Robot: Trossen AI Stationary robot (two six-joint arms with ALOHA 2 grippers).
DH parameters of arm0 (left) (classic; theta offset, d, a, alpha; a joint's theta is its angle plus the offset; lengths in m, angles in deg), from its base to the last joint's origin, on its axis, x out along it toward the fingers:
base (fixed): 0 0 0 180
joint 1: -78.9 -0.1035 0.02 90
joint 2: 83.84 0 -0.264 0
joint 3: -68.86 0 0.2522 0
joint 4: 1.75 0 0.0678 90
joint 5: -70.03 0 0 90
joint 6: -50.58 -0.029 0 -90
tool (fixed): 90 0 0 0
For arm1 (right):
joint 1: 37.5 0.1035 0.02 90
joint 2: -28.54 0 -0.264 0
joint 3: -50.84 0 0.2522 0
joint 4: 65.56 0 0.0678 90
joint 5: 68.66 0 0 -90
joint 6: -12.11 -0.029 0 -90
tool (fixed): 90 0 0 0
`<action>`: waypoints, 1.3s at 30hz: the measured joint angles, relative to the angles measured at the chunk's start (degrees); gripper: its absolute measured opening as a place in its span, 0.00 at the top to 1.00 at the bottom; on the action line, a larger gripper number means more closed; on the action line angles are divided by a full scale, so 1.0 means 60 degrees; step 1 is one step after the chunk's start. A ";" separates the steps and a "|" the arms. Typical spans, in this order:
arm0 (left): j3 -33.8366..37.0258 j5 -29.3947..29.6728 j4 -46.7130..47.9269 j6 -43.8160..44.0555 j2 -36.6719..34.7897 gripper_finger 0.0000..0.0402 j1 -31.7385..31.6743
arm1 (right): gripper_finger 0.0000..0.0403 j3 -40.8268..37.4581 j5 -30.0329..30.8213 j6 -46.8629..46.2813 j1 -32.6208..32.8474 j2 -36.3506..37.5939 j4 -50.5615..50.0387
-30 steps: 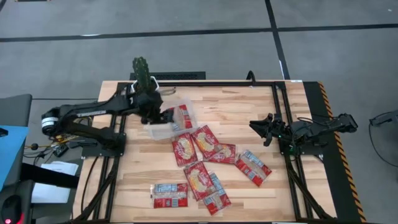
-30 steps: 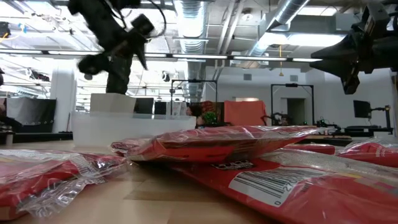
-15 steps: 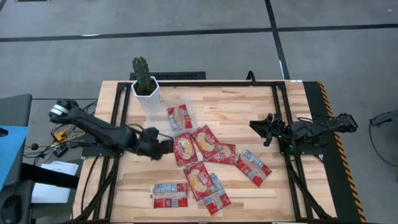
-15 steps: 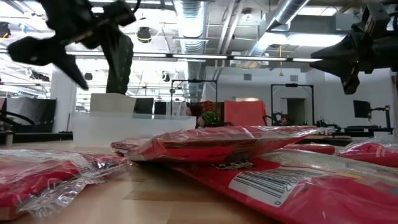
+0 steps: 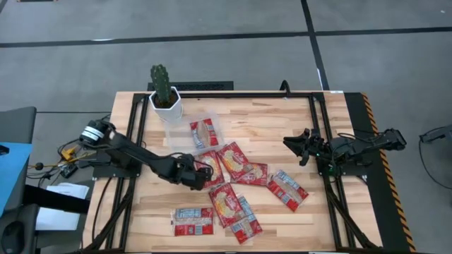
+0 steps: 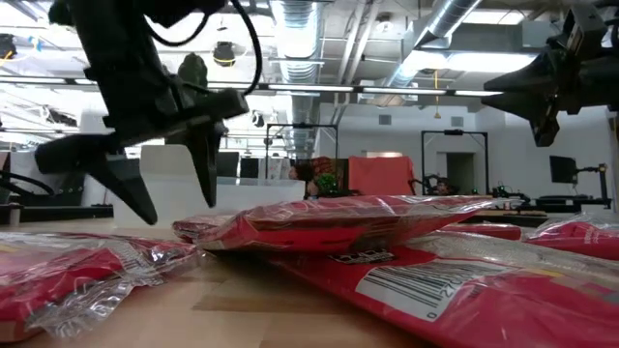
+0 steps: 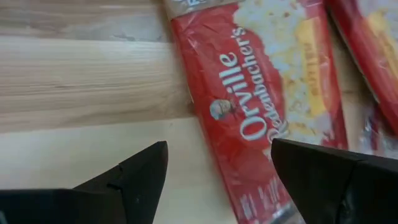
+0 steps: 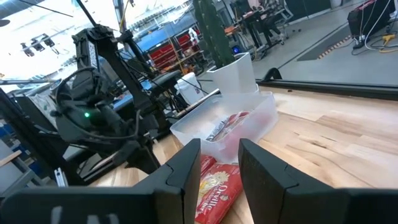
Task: Sort popcorn bags into baskets
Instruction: Put the red popcorn bag into the transparent bin
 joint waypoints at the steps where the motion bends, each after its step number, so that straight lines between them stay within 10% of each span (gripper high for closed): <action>1: 0.0000 0.0009 -0.0018 0.0089 0.0106 0.32 -0.0014 | 0.66 0.0000 -0.0006 0.0000 0.0004 0.0000 0.0000; 11: -0.0038 -0.0031 -0.2305 -0.0787 0.1116 0.38 -0.0349 | 0.68 0.0000 -0.0010 0.0004 0.0002 0.0000 0.0000; 22: -0.0025 0.0045 -0.1963 -0.0361 0.1451 0.95 -0.0468 | 0.68 0.0000 -0.0011 0.0004 0.0004 0.0000 0.0000; 39: 0.0029 -0.0930 -0.2611 -0.1788 -0.0625 1.00 -0.0539 | 0.68 0.0000 -0.0007 0.0033 0.0000 0.0000 0.0000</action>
